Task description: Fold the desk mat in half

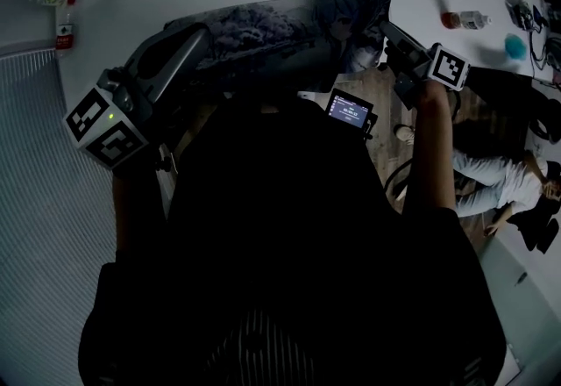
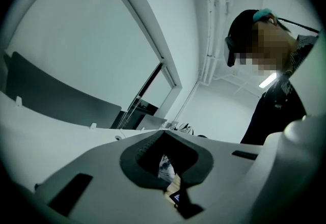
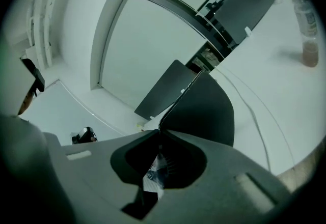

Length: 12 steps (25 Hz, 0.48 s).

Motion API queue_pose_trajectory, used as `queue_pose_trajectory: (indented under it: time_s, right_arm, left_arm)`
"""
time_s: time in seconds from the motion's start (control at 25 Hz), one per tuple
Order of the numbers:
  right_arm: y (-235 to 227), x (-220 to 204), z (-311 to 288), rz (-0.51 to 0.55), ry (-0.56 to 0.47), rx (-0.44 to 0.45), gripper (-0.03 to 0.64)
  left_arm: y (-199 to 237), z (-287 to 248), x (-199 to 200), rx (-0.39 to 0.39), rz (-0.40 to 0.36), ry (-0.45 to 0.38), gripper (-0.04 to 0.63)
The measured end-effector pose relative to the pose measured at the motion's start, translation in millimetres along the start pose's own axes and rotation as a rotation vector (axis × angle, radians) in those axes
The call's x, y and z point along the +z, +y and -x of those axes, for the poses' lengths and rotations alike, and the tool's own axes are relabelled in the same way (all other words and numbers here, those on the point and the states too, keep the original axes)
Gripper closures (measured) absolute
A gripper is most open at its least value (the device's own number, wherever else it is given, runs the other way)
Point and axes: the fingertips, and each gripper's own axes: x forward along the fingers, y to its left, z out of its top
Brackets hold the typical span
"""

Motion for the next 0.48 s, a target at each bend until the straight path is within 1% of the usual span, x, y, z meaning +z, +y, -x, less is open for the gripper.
queue_pose_trajectory:
  time_s: [0.28, 0.48]
  right_arm:
    - [38.1, -18.3, -62.5, 0.060, 0.024, -0.021, 0.597]
    - [61.7, -34.9, -105.8, 0.096, 0.073, -0.027, 0.597]
  left_arm:
    - [59.3, 63.4, 9.1, -0.015, 0.028, -0.012, 0.591]
    - [86.3, 84.1, 12.4, -0.051, 0.035, -0.001, 0.591]
